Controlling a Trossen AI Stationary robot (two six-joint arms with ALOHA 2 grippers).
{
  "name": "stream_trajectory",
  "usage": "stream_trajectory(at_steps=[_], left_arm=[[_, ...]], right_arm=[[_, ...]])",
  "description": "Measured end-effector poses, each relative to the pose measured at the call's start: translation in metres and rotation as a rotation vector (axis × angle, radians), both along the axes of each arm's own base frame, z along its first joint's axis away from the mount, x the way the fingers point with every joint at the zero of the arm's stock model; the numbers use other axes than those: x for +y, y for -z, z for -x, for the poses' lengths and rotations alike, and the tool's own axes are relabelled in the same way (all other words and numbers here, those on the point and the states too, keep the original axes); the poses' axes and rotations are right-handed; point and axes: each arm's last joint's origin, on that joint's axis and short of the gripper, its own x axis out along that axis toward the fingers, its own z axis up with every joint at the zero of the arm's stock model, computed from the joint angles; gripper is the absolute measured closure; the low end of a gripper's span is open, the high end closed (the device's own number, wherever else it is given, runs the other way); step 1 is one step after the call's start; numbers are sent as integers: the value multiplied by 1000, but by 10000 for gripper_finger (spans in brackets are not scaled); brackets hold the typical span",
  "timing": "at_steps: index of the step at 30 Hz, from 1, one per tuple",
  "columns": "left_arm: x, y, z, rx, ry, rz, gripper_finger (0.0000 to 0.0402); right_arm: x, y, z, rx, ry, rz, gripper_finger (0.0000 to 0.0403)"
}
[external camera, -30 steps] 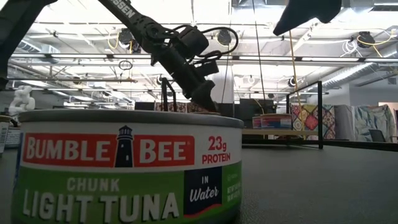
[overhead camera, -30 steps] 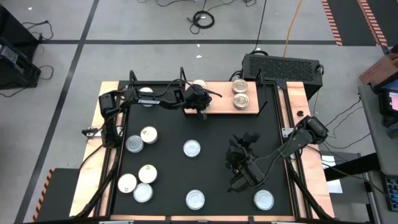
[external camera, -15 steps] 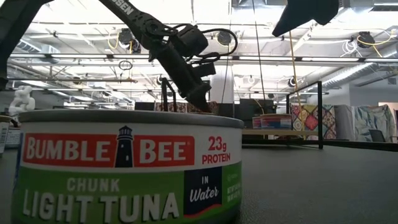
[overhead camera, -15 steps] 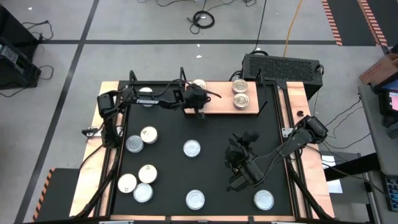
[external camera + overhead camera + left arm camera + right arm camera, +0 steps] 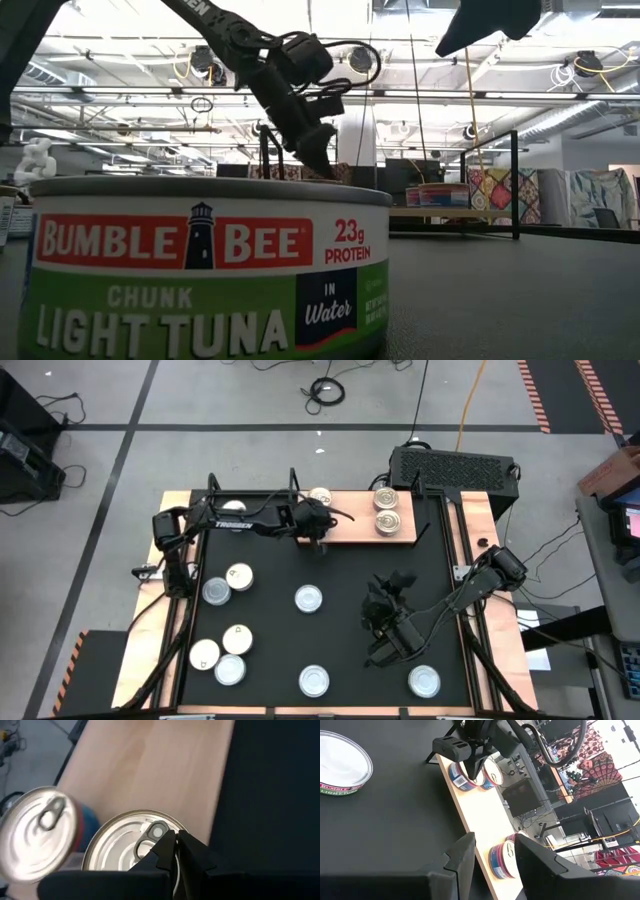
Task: Stack canned seafood by type on shelf
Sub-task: Put the blue pink tuna can on the shelf, then stack the blue pink tuna can on top of the other blue pink tuna can on the shelf
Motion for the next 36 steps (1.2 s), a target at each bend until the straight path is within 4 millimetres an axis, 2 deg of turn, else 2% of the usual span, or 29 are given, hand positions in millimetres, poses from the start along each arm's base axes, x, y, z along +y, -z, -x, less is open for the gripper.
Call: stream_trajectory(at_steps=[4,9,11,15,19,23,25,29,32,36], left_arm=[[-6,-13,-5,-50,35,0,375],[-11,-46,-3,-81,26,-65,375],[-14,-66,2,-105,23,-80,375],[-26,-118,33,-116,30,-82,375],[-38,-155,83,-88,0,-47,375],[-36,-184,141,-109,-139,16,375],[-32,-189,165,-85,-229,57,375],[-19,-186,197,-12,-378,108,375],[-6,-165,206,91,-424,126,375],[-1,-130,209,253,-333,137,374]], right_arm=[[0,0,0,0,0,0,271],[0,0,0,6,-3,3,271],[0,0,0,6,-3,3,271],[0,0,0,6,-3,2,271],[0,0,-1,1,-5,-2,271],[1,1,-2,-13,-8,-11,271],[2,1,-3,-18,-9,-15,271],[3,2,-7,-47,-18,-31,271],[2,3,-16,-81,-26,-52,271],[0,5,-30,-93,-53,-70,271]])
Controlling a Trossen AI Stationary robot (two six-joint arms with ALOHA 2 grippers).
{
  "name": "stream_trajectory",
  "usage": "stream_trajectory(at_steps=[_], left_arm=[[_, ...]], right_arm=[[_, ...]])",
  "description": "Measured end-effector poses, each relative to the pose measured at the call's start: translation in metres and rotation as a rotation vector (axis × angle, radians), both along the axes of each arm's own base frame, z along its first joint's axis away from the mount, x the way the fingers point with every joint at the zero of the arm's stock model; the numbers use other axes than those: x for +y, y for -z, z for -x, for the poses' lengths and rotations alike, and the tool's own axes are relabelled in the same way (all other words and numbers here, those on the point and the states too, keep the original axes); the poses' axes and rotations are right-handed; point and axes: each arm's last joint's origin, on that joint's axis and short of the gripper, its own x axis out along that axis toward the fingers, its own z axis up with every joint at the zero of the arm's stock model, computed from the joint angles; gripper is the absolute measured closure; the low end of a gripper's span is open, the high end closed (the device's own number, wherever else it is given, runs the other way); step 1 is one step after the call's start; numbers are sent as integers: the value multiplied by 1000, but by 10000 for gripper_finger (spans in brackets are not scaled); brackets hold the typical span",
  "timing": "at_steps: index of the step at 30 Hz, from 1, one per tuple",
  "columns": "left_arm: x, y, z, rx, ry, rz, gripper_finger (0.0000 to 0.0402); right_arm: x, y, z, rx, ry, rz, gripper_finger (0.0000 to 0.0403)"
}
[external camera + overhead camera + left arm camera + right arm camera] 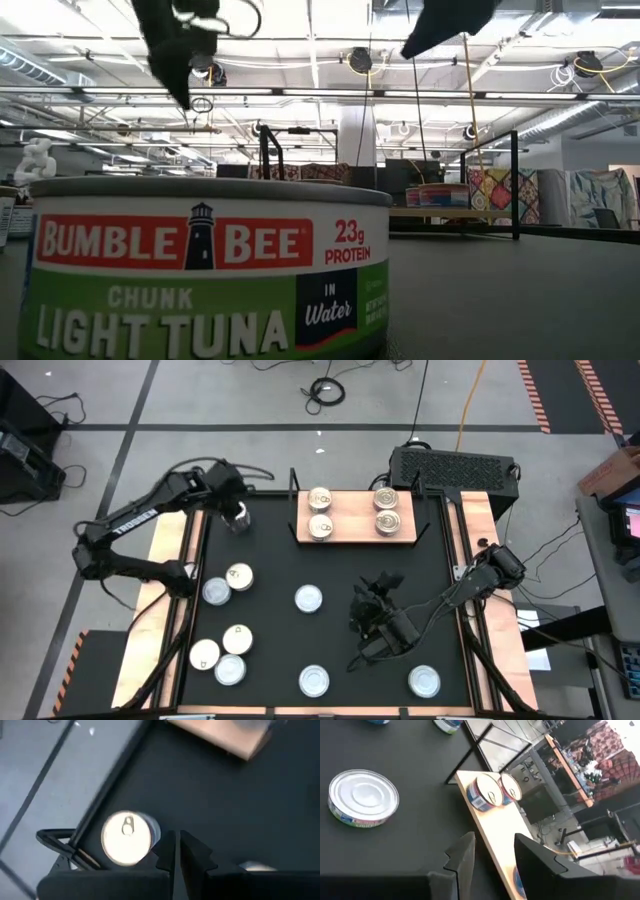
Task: Stack canned seafood by type on shelf
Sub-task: Stack the blue pink tuna can on top of the other blue pink tuna can on the shelf
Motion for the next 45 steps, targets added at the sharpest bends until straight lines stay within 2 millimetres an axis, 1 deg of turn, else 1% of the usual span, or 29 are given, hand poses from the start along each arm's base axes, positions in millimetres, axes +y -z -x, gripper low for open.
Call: stream_trajectory(at_steps=[1,2,4,5,7,9,11,12,14,15,16,17,18,19,20,21,22,23,25,28,30,32,33,35,37,39,41,45], left_arm=[[-1,8,1,38,29,10,371],[-2,15,2,74,54,23,367],[-5,25,3,119,84,47,354],[-6,31,3,136,90,58,345],[-10,43,4,166,106,90,323],[-13,55,5,197,127,124,294],[-16,68,5,239,166,141,262],[-18,74,6,270,185,139,245],[-17,80,7,319,188,99,213],[-17,83,7,335,182,72,199],[-16,84,7,343,177,57,187],[-15,86,6,338,175,47,178],[-13,86,4,320,171,33,171],[-12,85,2,293,168,14,167],[-10,84,-1,266,167,-5,166],[-9,84,-3,248,166,-18,165],[-8,83,-4,236,162,-33,165],[-7,82,-6,222,155,-54,164],[-4,81,-8,197,148,-85,164],[-3,79,-11,173,150,-110,164],[-2,79,-11,184,160,-125,164],[-1,84,-10,205,158,-149,164],[-1,89,-9,215,161,-157,164],[0,103,-5,237,175,-158,164],[-1,116,-2,269,202,-161,164],[-2,128,0,286,218,-181,164],[-3,136,2,306,243,-190,168],[-3,143,6,362,257,-223,183]], right_arm=[[-1,4,-1,1,-9,31,271],[-3,11,1,-5,-11,98,271],[-10,26,13,-44,3,246,271],[-17,30,22,-67,22,261,272],[-36,31,40,-130,94,212,279],[-50,34,54,-179,140,171,290],[-56,35,58,-218,142,122,304],[-57,33,59,-197,123,93,312],[-67,27,55,-98,44,7,327],[-74,26,49,-25,-41,-48,335],[-82,27,44,40,-164,-120,343],[-91,27,39,82,-331,-201,352],[-102,24,36,84,-500,-269,361],[-114,18,32,37,-641,-314,372],[-126,11,30,-29,-740,-325,384],[-141,5,29,-79,-790,-316,393],[-156,2,28,-106,-806,-293,397],[-171,1,27,-129,-802,-273,398],[-194,-1,23,-195,-796,-246,401],[-213,-4,19,-303,-761,-280,402],[-215,1,20,-307,-716,-350,402],[-207,7,19,-295,-706,-385,402],[-202,8,20,-302,-681,-372,402],[-191,12,23,-329,-575,-295,402],[-183,16,27,-398,-489,-216,403],[-175,24,31,-478,-500,-209,403],[-170,32,36,-575,-518,-237,403],[-166,51,48,-633,-488,-310,403]])
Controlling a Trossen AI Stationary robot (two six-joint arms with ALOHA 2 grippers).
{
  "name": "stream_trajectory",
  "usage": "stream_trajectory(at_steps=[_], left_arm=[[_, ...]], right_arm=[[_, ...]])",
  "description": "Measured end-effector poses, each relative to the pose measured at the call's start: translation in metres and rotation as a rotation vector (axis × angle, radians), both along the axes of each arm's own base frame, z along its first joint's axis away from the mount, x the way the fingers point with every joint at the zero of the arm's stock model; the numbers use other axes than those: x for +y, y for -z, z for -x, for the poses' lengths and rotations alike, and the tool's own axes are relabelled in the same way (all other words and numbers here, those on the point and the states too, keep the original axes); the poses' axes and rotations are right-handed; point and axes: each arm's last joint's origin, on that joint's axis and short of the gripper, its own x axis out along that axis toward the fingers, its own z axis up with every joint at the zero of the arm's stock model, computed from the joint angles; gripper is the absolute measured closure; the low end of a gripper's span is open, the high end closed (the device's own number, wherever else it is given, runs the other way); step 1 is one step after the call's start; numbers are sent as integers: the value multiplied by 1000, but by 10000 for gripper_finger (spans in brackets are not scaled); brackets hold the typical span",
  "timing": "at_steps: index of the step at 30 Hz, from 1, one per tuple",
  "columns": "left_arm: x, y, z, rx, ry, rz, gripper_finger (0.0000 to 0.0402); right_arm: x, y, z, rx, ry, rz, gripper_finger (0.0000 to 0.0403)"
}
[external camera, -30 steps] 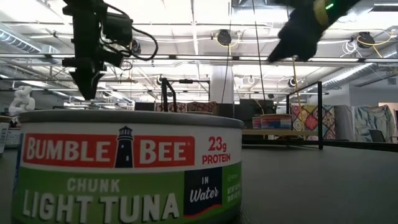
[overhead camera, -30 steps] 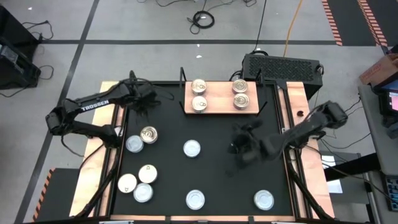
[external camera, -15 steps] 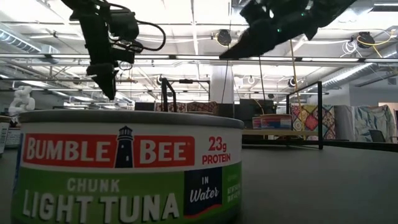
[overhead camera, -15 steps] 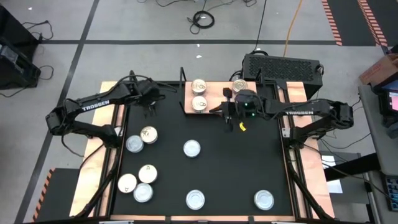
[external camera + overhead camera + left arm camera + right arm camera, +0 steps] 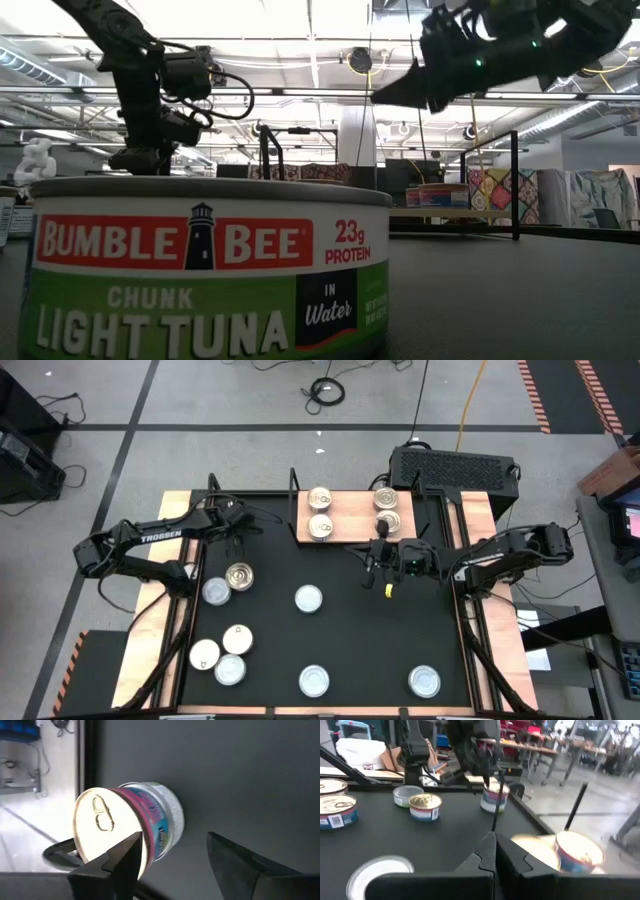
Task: Stack canned seafood by type on shelf
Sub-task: Stack the blue pink tuna can on top of the other blue pink tuna can on the shelf
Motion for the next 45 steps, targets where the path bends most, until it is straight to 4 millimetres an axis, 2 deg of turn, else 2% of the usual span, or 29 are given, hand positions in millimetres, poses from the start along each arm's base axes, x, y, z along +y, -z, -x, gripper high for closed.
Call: stream_trajectory(at_steps=[5,21,24,31,38,45], left_arm=[[3,-1,-1,-3,-21,-55,199],[9,2,3,31,-74,-73,212],[10,3,4,42,-83,-76,234],[12,20,3,120,-91,-65,294],[5,17,-4,107,-54,-92,384],[-3,4,-7,48,-11,-109,398]], right_arm=[[4,3,1,-7,-10,-70,403],[15,3,1,10,-61,-6,403],[14,2,1,2,-60,8,403],[14,-1,0,-31,-59,15,403],[15,-7,3,-67,-60,-27,403],[25,-12,6,-91,-97,-57,403]])
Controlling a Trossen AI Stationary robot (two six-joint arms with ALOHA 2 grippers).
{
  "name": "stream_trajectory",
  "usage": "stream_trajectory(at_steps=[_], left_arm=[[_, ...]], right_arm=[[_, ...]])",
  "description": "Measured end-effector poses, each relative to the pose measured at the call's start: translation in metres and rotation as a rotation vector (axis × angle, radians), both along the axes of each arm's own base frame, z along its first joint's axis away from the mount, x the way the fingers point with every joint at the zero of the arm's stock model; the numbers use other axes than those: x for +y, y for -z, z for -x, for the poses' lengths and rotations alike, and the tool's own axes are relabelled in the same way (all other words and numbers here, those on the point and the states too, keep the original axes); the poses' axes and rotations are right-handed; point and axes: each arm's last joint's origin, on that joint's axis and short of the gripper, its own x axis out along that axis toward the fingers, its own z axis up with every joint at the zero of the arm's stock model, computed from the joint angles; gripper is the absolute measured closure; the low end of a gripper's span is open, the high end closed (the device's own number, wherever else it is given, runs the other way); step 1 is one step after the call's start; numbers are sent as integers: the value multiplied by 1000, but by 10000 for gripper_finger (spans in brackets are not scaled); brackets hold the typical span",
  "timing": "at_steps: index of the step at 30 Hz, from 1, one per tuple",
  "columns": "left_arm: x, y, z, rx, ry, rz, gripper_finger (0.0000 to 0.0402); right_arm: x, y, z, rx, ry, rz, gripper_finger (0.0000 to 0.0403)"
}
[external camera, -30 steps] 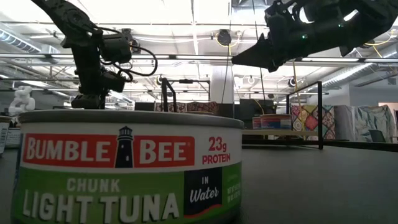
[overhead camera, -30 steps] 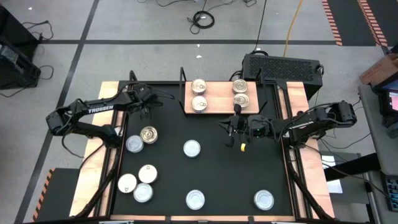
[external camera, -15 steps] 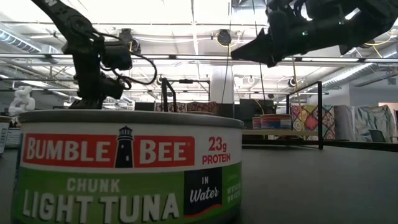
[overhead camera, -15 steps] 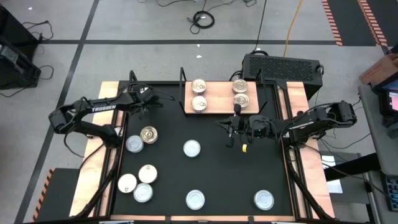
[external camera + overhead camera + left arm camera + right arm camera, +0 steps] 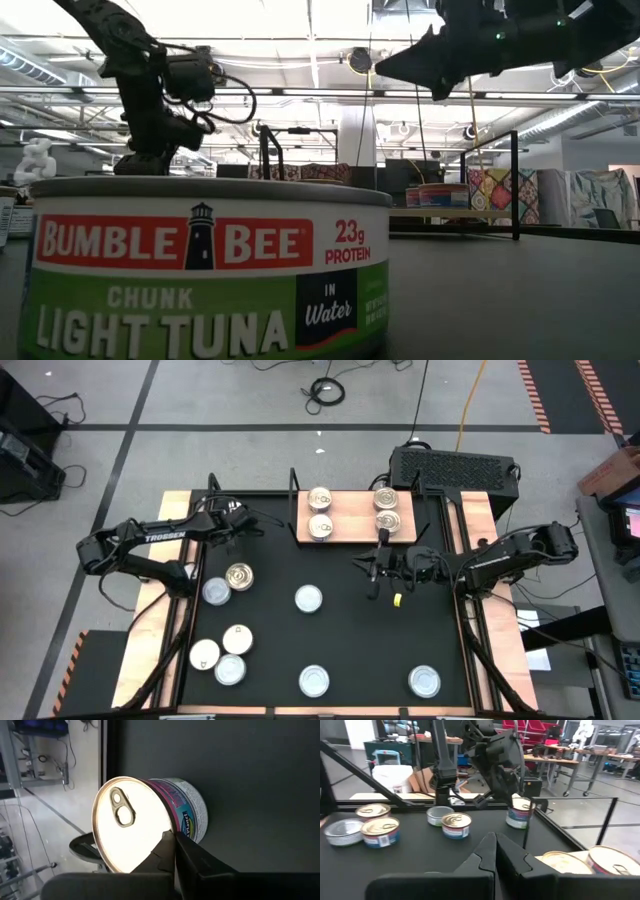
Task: Stack canned seafood by type on shelf
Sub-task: Stack the blue pink tuna can on top of the other blue pink tuna can on the shelf
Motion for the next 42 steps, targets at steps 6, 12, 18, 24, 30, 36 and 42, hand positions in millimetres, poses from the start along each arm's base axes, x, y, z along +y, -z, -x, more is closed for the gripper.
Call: stream_trajectory(at_steps=[6,12,18,24,30,36,42], left_arm=[[-7,-14,4,-52,18,-38,400],[-16,-29,10,-105,33,-95,401],[-27,-41,12,-168,76,-131,401],[-31,-66,-3,-248,117,-148,401],[-25,-106,-17,-318,154,-205,402],[-16,-136,-41,-350,176,-236,402],[0,-146,-81,-311,222,-238,402]], right_arm=[[6,0,0,-1,-21,-4,403],[6,0,0,0,-18,-8,403],[6,2,1,20,-12,-5,403],[4,4,1,47,38,4,403],[4,4,1,46,38,4,403],[4,5,1,49,38,4,403],[4,6,1,67,36,27,403]])
